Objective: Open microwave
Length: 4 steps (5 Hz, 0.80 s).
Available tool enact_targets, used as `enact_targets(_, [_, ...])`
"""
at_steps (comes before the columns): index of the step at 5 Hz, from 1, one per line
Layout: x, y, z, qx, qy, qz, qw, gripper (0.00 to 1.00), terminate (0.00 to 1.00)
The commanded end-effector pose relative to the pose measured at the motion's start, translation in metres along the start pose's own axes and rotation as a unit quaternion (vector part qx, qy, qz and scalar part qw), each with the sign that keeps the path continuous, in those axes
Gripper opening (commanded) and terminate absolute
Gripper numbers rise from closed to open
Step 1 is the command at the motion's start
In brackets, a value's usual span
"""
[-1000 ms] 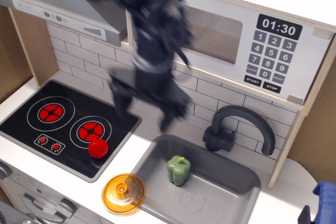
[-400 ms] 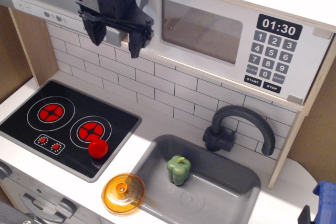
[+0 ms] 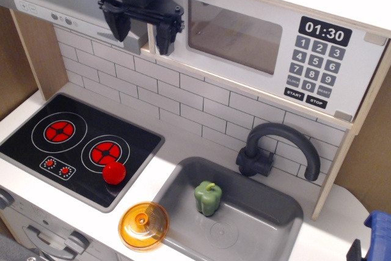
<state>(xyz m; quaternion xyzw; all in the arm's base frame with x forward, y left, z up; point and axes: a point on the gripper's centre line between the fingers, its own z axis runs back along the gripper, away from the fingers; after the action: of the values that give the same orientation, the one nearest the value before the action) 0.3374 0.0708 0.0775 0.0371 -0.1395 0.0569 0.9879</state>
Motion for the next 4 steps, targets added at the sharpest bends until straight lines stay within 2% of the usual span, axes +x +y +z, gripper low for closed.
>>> enact_targets(1, [0.0251,0.0024,0.0103,0.003,-0.041,0.002,0.9991,1.00,0.00])
enact_targets(2, [0.0294,0.0047,0.0097,0.000,-0.048,0.012,0.9988,1.00,0.00])
enact_targets(3, [0.0294,0.0054,0.0102,-0.003,-0.048,0.001,0.9988,0.00,0.00])
enact_targets(4, [0.0307,0.0054,0.0102,-0.002,-0.058,-0.014,0.9982,0.00,0.00])
